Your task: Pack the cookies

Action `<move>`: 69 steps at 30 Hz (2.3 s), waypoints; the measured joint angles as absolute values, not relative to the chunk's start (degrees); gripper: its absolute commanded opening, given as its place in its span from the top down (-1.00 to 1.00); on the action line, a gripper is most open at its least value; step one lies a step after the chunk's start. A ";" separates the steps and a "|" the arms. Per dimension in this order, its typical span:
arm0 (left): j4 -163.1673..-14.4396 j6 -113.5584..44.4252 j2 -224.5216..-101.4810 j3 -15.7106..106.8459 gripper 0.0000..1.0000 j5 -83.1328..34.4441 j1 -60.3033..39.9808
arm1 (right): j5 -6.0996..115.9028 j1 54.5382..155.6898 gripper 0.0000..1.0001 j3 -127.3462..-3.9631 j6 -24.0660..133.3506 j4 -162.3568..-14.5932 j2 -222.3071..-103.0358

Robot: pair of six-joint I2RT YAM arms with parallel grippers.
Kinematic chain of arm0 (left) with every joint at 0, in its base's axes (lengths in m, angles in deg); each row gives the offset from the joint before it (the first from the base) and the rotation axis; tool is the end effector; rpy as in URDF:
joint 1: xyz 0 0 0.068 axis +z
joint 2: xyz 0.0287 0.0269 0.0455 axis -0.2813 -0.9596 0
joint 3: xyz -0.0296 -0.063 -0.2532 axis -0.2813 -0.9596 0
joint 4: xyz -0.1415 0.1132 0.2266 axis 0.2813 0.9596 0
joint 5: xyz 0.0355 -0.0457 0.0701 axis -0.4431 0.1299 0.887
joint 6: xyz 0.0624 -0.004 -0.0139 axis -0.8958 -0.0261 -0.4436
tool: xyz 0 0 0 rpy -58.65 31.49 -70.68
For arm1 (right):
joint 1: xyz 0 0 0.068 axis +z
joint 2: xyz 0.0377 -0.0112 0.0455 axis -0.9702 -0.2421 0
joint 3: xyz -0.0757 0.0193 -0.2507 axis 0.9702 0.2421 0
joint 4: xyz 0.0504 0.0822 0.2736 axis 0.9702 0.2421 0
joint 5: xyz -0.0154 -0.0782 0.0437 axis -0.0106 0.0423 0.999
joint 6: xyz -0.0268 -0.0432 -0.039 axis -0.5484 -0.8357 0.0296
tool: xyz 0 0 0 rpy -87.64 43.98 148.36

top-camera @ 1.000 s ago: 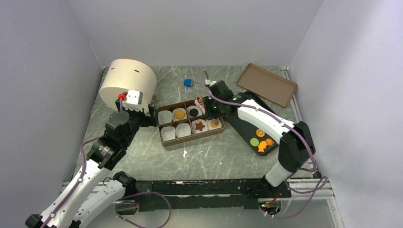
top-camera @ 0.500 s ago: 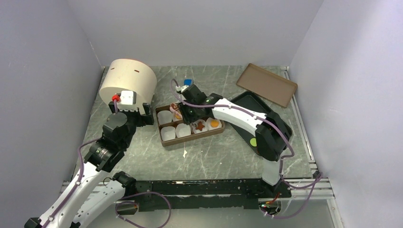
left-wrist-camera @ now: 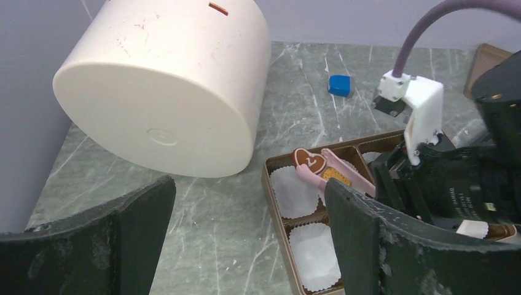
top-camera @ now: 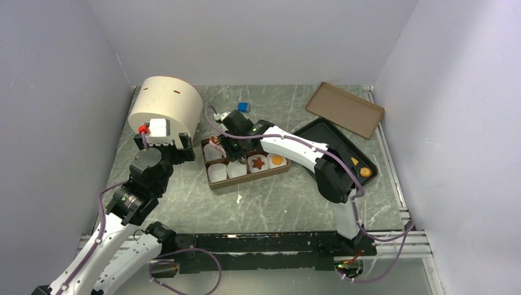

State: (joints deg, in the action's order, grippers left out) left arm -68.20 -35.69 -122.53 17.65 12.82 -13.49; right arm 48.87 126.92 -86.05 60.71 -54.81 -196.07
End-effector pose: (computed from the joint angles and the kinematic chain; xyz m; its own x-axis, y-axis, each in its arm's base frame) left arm 0.1770 -0.0738 0.3438 -0.1401 -0.1028 -0.9848 -0.0039 0.9946 -0.1033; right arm 0.3015 0.3736 0.2156 -0.6642 -0.4647 -0.5856 -0.6552 0.7390 0.1568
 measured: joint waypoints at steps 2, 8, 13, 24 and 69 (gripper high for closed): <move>-68.20 -35.69 -122.53 17.65 -0.93 12.87 -13.49 | 48.85 127.19 0.34 -86.99 60.56 -54.46 -197.33; -68.20 -35.69 -122.51 17.65 -0.93 12.87 -13.49 | 48.89 128.04 0.27 -88.28 59.79 -52.71 -199.45; -68.20 -35.71 -122.42 17.65 -0.93 12.76 -13.49 | 49.09 128.32 0.17 -89.44 59.60 -52.19 -200.94; -68.22 -35.73 -122.25 17.65 -0.93 12.25 -13.49 | 49.19 128.48 0.01 -89.92 59.38 -51.84 -203.26; -68.44 -35.78 -122.18 17.65 -0.93 11.99 -13.49 | 35.12 112.15 0.23 -62.71 74.02 -44.30 -165.95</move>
